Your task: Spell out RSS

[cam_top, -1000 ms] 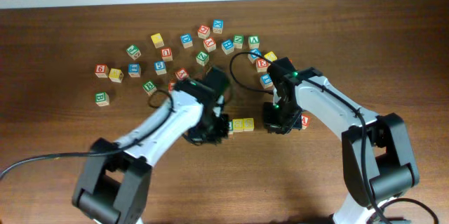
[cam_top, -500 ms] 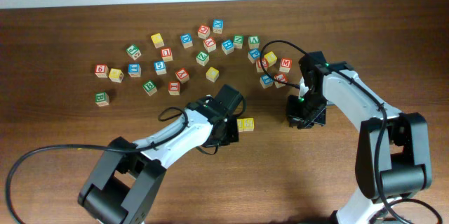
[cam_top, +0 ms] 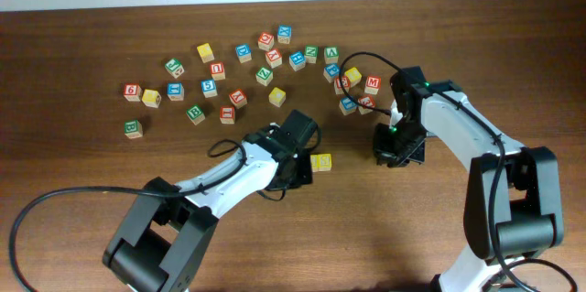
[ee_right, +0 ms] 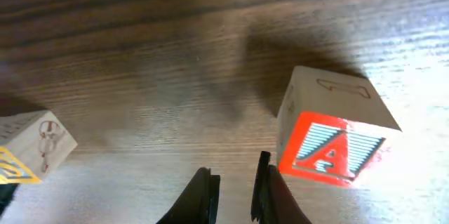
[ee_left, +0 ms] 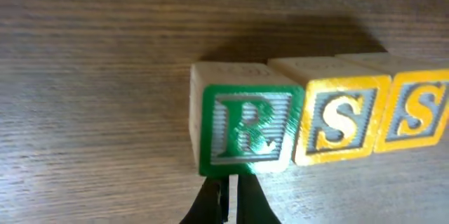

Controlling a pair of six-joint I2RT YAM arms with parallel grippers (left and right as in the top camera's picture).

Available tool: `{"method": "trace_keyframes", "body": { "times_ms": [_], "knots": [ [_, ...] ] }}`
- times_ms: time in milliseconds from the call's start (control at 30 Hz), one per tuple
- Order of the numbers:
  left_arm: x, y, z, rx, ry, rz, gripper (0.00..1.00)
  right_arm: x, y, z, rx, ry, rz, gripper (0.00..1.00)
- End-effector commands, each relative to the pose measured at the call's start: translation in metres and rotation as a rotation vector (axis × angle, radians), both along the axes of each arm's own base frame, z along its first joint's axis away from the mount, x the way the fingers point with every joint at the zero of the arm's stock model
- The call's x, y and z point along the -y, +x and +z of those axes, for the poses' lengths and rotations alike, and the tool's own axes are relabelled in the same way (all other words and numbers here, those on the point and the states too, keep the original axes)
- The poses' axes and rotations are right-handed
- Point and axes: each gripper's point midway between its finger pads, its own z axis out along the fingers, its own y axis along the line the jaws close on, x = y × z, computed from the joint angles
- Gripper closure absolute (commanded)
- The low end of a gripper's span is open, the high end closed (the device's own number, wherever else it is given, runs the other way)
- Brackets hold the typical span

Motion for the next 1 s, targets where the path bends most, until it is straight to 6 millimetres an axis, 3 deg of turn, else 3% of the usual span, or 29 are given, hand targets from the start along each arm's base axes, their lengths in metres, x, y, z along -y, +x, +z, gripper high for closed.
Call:
{"method": "trace_keyframes", "body": {
  "times_ms": [0,67,100,167,233,300,433,767,967],
  "knots": [
    [0.004,-0.012,0.015,-0.026,-0.044,-0.076,1.0,-0.016,0.008,0.01,0.053,0.033,0.043,0.87],
    [-0.007,-0.005,0.045,0.029,-0.06,-0.062,1.0,-0.031,0.007,0.01,0.066,0.036,0.085,0.87],
    [-0.035,0.011,0.058,0.077,-0.03,0.013,1.0,-0.039,0.006,0.01,0.072,0.037,0.104,0.87],
    [-0.078,0.037,0.057,0.091,-0.011,0.106,1.0,-0.055,0.007,0.01,0.099,0.044,0.145,0.84],
    [-0.093,0.045,0.04,0.044,-0.025,0.11,1.0,-0.069,0.008,0.009,0.115,0.05,0.148,0.84],
    [-0.078,0.041,0.012,-0.035,-0.069,0.08,1.0,-0.081,0.005,0.002,0.128,0.051,0.161,0.84],
    [-0.05,0.037,-0.012,-0.086,-0.142,0.03,1.0,-0.087,0.009,-0.009,0.138,0.056,0.17,0.85],
    [-0.026,0.034,-0.008,-0.07,-0.203,-0.026,1.0,-0.09,0.002,-0.026,0.143,0.091,0.154,0.85],
    [-0.02,0.031,-0.005,-0.085,-0.236,-0.033,1.0,-0.108,0.0,-0.023,0.152,0.149,0.178,0.85]
  ]
}}
